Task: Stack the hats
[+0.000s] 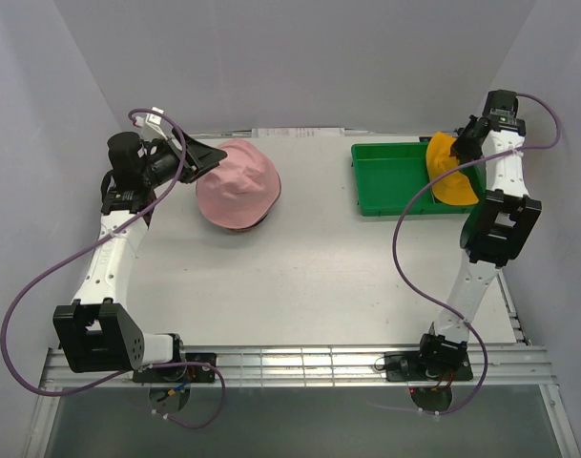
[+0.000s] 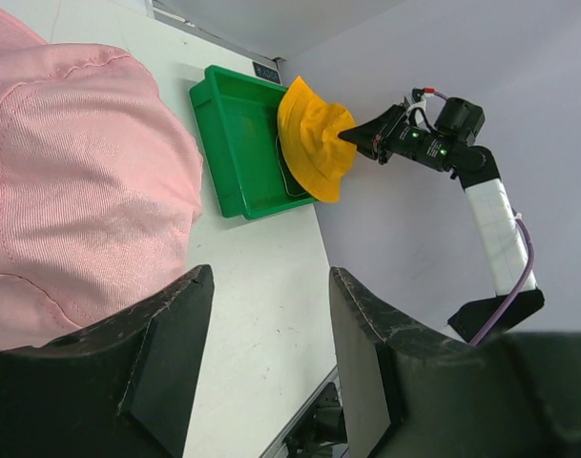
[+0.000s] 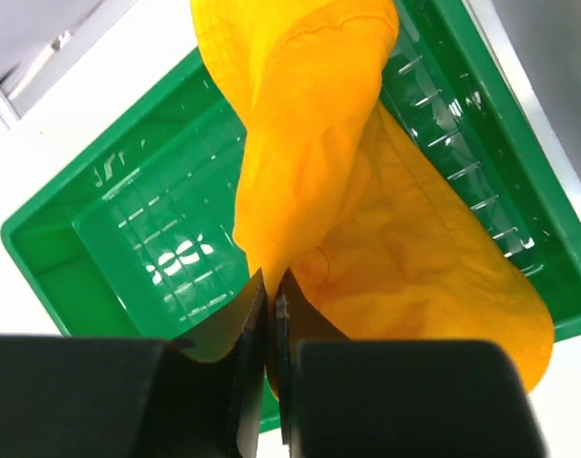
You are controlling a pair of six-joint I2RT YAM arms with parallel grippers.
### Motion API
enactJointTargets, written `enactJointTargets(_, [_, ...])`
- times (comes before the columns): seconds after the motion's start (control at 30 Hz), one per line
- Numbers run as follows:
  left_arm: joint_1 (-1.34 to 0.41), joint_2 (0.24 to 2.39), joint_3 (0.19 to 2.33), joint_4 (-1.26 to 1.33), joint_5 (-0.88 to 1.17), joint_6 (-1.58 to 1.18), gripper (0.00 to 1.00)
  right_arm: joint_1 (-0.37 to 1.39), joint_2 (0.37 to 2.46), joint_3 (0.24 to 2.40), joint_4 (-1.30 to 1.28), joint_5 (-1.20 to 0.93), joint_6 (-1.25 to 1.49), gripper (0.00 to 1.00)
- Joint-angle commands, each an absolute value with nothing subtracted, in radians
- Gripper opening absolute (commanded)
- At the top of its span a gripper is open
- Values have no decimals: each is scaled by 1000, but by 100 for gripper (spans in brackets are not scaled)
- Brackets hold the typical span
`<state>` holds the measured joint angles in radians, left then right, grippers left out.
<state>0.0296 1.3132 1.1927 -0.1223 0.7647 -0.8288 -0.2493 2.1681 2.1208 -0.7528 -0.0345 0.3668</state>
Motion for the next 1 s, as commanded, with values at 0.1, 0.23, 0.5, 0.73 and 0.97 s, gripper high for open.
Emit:
enactJointTargets(0.1, [26,1293,1210,-75,788,-861,62,-244,2030,2120,-715,-123,382,8])
enactJointTargets(0.23, [25,1290,1213,-40,788,-887,63,-242,1947,2143,-707,-213,413,8])
enactJointTargets(0.5, [25,1310,1224,77,805,-1014,64,-206,1706,1950,-491,-429,583,8])
enactJointTargets(0.73, [-41,1354,1258,158,785,-1114,69,-68,1603,1944,-400,-509,675,8])
enactJointTargets(0.97, [-144,1384,1206,262,695,-1310,73,90,1591,1940,-259,-592,756,8])
